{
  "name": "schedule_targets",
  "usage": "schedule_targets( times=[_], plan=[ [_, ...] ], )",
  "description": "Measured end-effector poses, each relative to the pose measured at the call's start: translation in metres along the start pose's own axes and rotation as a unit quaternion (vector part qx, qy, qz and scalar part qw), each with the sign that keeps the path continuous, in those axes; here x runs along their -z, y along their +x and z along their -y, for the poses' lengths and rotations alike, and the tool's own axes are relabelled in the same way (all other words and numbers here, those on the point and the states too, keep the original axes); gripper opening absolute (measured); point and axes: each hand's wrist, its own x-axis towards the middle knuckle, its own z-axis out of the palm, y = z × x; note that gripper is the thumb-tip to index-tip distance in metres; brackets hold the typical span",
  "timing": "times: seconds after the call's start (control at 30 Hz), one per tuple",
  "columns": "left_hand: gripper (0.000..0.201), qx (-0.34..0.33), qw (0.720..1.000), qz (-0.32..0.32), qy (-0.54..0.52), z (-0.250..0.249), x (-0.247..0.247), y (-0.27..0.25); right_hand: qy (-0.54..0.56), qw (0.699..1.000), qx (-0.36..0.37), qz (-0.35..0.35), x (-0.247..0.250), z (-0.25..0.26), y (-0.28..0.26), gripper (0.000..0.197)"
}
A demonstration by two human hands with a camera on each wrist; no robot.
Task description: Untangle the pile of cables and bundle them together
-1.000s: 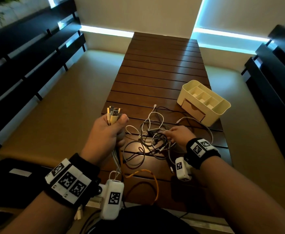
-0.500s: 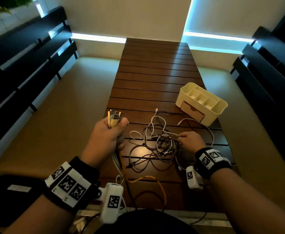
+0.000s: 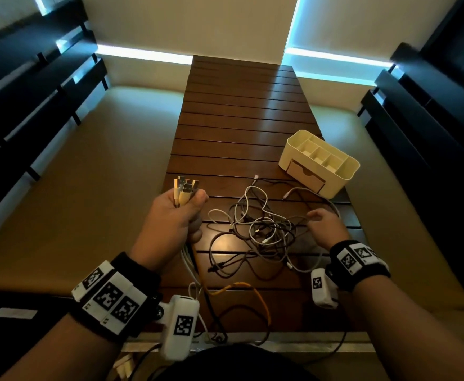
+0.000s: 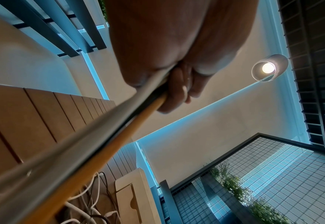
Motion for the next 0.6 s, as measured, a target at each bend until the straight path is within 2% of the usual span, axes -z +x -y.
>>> schedule_targets(
  times=[0.07,0.17,0.3,0.43,0.53,0.6],
  plan=[
    [0.027,-0.001,1.0,0.002,-0.004,0.0,0.001,-0.001,-0.024,0.999,0.022,-0.037,-0.002,0.001,0.0,0.024],
    [0.028,0.003,1.0,0.003,-0.002,0.0,0.002,-0.002,0.023,0.991,0.11,-0.076,-0.01,0.011,-0.01,0.012],
    [0.03,0.002,1.0,0.005,-0.002,-0.001,0.003,-0.003,0.081,0.982,0.167,-0.012,-0.019,0.028,-0.026,0.009],
    [0.029,0.006,1.0,0.0,-0.003,-0.002,0.004,-0.005,0.062,0.977,0.199,0.046,-0.026,0.035,-0.029,0.014],
    [0.028,0.007,1.0,-0.007,0.0,-0.002,0.008,-0.007,0.068,0.975,0.205,0.049,-0.027,0.036,-0.027,0.015],
    [0.028,0.007,1.0,-0.012,0.001,-0.002,0.01,-0.007,0.108,0.977,0.184,0.023,-0.026,0.032,-0.022,0.016]
  ],
)
